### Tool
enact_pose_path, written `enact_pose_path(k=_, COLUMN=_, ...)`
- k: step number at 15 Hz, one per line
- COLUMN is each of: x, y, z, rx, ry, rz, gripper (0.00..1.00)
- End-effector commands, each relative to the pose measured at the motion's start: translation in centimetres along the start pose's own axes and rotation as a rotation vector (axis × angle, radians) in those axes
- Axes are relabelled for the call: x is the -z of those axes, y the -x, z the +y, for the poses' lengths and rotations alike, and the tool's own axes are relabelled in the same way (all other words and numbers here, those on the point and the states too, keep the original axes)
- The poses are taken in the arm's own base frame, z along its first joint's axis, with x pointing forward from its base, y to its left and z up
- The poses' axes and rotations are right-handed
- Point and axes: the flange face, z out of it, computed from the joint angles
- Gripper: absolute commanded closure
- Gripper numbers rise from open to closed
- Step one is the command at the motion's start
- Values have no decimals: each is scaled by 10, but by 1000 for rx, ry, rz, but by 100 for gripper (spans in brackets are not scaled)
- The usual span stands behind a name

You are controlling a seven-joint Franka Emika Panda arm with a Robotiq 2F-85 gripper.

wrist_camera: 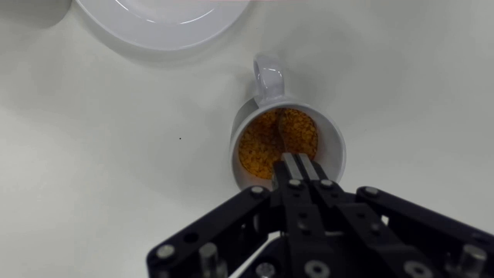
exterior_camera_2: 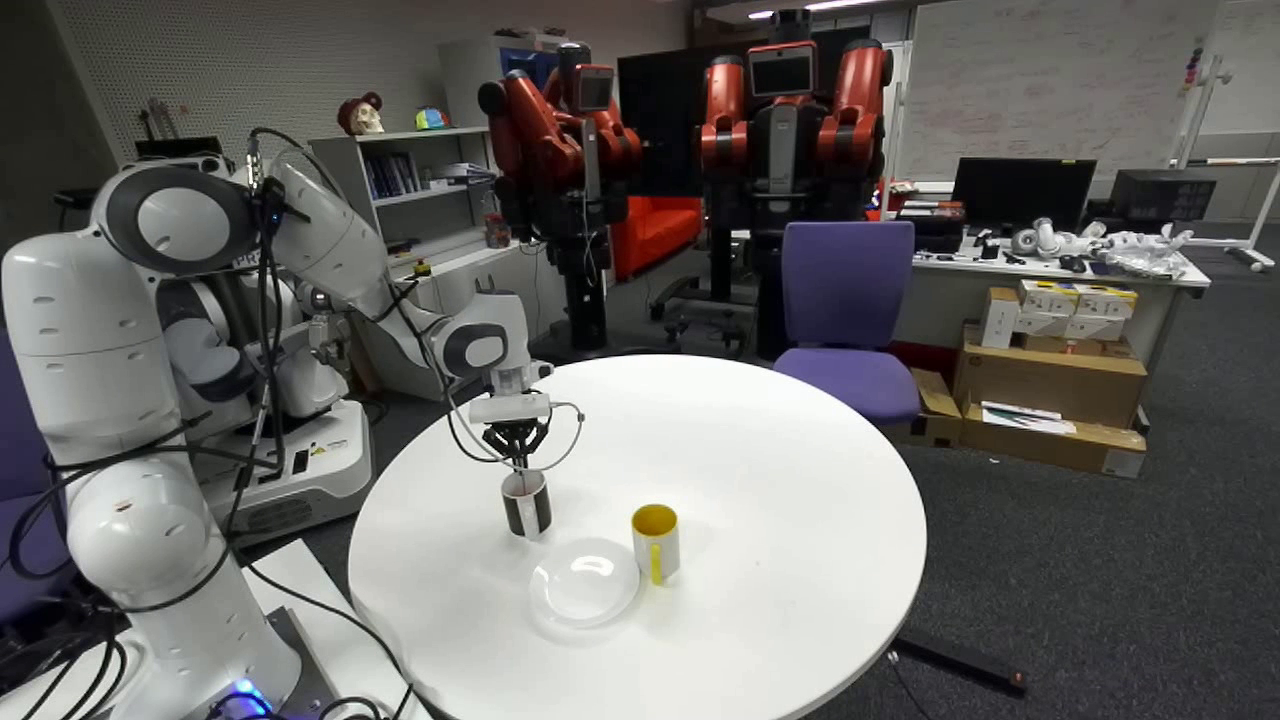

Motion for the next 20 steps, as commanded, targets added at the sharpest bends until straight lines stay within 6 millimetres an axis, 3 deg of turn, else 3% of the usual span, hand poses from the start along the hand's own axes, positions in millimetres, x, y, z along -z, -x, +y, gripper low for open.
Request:
enact_pose_path(k=1, x=5, y=7, z=-7, rx=-2, ry=-11, rz=-14, gripper=100)
enact_pose_path(k=9, x=9, y=-9, z=0, rx=8, ry=4, rz=11, gripper=100)
enact_pose_path(k=20, x=9, y=5, z=3, rx=-16, ry=-2, rz=6, gripper=100)
